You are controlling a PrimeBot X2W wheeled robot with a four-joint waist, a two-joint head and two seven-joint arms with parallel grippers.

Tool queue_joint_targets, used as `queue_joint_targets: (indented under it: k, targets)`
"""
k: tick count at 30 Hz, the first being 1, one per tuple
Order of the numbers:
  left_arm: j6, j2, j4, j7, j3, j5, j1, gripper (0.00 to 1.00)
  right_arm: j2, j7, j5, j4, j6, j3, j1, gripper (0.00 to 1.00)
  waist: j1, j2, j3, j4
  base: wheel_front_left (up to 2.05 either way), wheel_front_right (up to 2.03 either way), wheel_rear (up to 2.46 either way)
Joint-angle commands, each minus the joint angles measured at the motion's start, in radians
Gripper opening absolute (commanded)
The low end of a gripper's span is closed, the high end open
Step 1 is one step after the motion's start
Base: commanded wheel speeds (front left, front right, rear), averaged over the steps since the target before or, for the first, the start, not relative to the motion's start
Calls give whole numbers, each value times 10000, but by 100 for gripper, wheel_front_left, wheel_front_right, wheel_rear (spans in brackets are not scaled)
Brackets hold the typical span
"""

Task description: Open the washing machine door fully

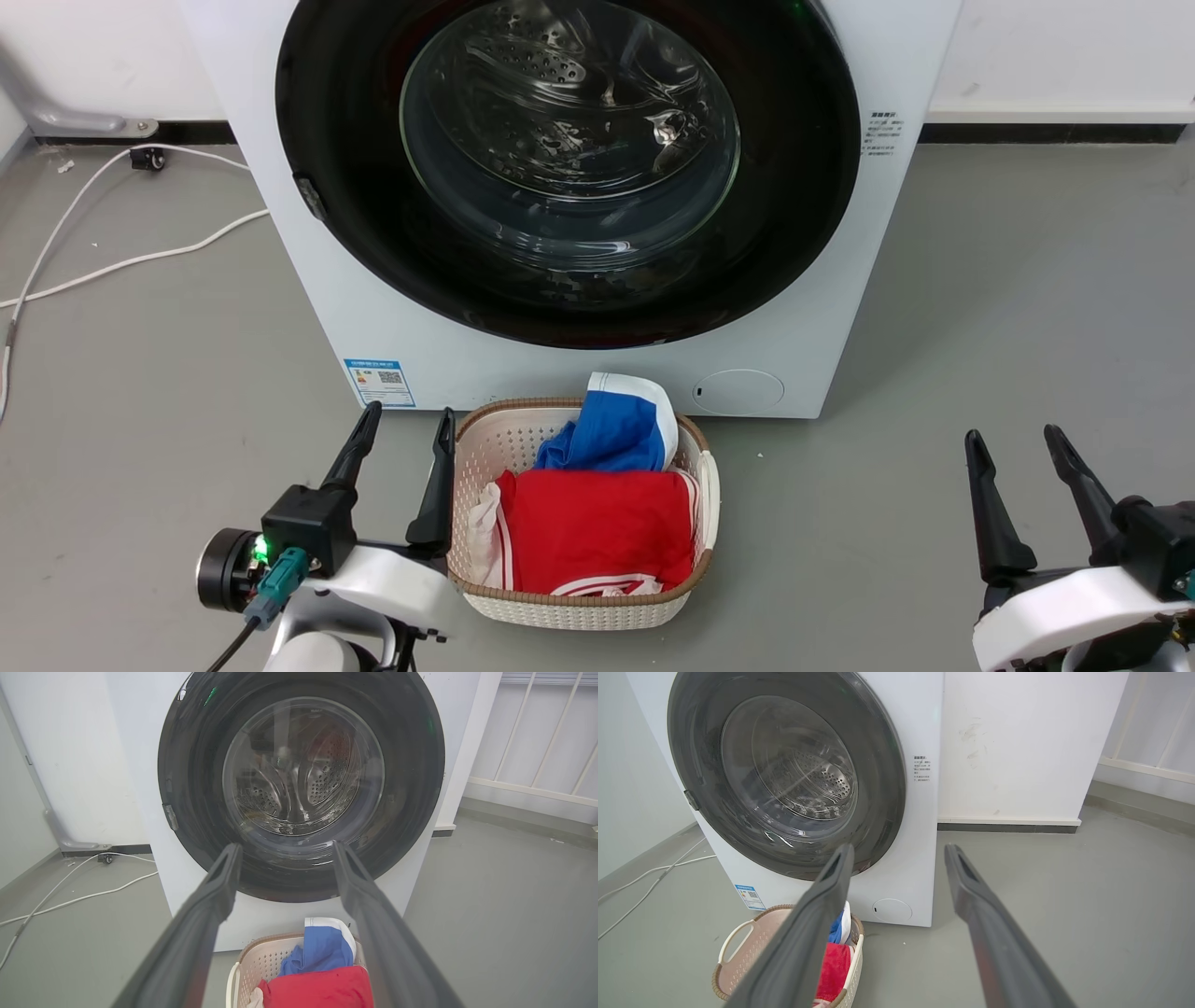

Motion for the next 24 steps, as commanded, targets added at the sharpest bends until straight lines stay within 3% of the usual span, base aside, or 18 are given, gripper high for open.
queue_joint_targets:
  k: [1, 15, 24]
  targets:
    - [-42, -32, -7, -94, 20, 138, 41, 100, 35, -43, -232, -103, 21, -13, 22, 100, 0, 0, 2, 5, 0, 0, 0]
    - [-250, -232, 309, -368, 268, 890, 215, 100, 93, -235, -1143, -182, 14, -142, 138, 100, 0, 0, -17, 73, 0, 0, 0]
    - [-399, -392, 477, -402, 431, 906, 190, 100, 97, -279, -992, -44, 13, -199, 107, 100, 0, 0, -6, 115, 0, 0, 0]
